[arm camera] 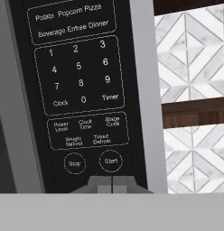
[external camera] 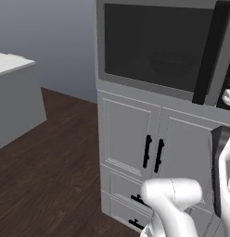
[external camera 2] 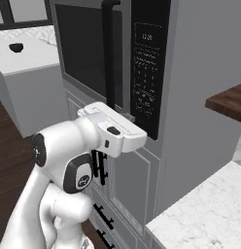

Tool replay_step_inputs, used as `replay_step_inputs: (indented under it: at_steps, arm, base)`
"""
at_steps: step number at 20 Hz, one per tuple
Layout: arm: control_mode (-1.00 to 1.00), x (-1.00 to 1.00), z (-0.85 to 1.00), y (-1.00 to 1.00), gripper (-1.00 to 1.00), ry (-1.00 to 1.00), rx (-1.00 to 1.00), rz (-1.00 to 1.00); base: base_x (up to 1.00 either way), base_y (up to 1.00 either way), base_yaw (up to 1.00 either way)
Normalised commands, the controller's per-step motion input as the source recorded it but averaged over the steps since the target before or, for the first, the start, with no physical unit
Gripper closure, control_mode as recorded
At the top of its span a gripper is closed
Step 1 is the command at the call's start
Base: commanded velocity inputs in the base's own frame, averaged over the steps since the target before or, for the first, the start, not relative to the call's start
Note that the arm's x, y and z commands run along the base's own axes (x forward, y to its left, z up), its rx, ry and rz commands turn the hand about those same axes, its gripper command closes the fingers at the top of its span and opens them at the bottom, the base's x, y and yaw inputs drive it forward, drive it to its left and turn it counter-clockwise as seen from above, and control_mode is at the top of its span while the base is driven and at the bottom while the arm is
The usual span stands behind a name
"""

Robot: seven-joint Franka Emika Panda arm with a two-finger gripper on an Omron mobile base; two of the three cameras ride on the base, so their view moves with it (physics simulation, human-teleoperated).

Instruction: Pick the lemon wedge from the sink and place it in the bowl. Then pick the bowl and place it in the microwave. Then close the microwave door and press the start button.

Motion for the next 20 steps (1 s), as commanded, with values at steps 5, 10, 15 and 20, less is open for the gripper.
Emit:
replay_step_inputs:
  at_steps: [5, 10, 15, 20]
  arm:
    - [-1.0, 0.02, -0.12, -0.01, 1.0, 0.0, 0.0, 0.01]
    - [-1.0, 0.19, -0.02, -0.04, 1.0, 0.0, 0.0, 0.0]
    - [-1.0, 0.28, 0.0, -0.1, 1.0, 0.0, 0.0, 0.01]
    - [-1.0, 0.25, -0.02, -0.34, 1.0, 0.0, 0.02, 0.05]
  base:
    - [0.0, 0.0, 0.0]
    - [0.0, 0.0, 0.0]
    - [0.0, 0.0, 0.0]
    - [0.0, 0.0, 0.0]
